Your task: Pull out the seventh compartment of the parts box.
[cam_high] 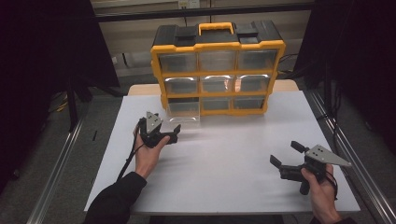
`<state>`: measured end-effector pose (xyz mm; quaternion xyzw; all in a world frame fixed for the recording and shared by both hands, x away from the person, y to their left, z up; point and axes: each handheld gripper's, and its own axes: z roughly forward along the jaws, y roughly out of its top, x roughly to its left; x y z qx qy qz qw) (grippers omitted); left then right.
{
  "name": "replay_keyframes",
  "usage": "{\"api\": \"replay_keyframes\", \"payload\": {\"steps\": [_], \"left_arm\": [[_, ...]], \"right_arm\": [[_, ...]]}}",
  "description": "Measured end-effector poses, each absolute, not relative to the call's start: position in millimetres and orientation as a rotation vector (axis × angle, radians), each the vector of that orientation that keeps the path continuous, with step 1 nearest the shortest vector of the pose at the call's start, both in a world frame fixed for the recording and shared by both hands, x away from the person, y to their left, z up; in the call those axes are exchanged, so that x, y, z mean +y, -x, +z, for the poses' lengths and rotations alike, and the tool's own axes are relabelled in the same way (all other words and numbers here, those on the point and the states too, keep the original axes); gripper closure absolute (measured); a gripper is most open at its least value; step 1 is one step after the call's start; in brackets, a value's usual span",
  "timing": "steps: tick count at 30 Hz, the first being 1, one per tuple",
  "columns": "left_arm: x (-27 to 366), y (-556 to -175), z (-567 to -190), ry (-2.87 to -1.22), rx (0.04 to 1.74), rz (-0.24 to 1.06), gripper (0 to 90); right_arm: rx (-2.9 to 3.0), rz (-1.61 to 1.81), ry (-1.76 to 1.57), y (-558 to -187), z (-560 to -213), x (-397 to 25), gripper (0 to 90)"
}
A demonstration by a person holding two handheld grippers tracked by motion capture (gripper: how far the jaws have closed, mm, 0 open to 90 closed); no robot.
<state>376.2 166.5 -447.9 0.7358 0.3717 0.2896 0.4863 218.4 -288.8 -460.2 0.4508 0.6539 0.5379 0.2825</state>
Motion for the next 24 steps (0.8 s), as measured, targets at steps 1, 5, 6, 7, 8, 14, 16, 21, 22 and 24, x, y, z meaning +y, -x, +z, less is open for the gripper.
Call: {"api": "replay_keyframes", "payload": {"steps": [1, 5, 6, 7, 8, 14, 16, 21, 22, 24], "left_arm": [[167, -376, -448, -1.785, 0.910, 0.689, 5.3], [168, -378, -451, -1.670, 0.982, 0.532, 5.7], [170, -379, -451, -1.678, 0.992, 0.511, 5.5], [171, -380, -452, -1.678, 0.993, 0.490, 5.1], [171, -380, -452, -1.687, 0.974, 0.515, 5.0], [172, -372, -450, -1.662, 0.929, 0.580, 5.1], [175, -368, -449, -1.692, 0.902, 0.613, 5.1], [181, -357, -449, -1.681, 0.898, 0.658, 4.6], [182, -355, -449, -1.677, 0.888, 0.655, 4.7], [184, -353, -448, -1.656, 0.908, 0.609, 4.5]], "right_arm": [[1.744, 1.442, -1.214, -219, -460, -289, 0.6], [1.752, 1.443, -1.219, -219, -461, -290, 0.7], [1.753, 1.445, -1.219, -219, -461, -290, 0.7], [1.753, 1.443, -1.216, -219, -461, -290, 0.6], [1.754, 1.441, -1.214, -219, -461, -289, 0.7], [1.756, 1.437, -1.206, -219, -460, -288, 0.8], [1.757, 1.431, -1.206, -217, -459, -287, 0.8], [1.762, 1.423, -1.198, -218, -459, -286, 0.8], [1.760, 1.425, -1.201, -218, -459, -286, 0.8], [1.756, 1.425, -1.208, -218, -459, -287, 0.8]]}}
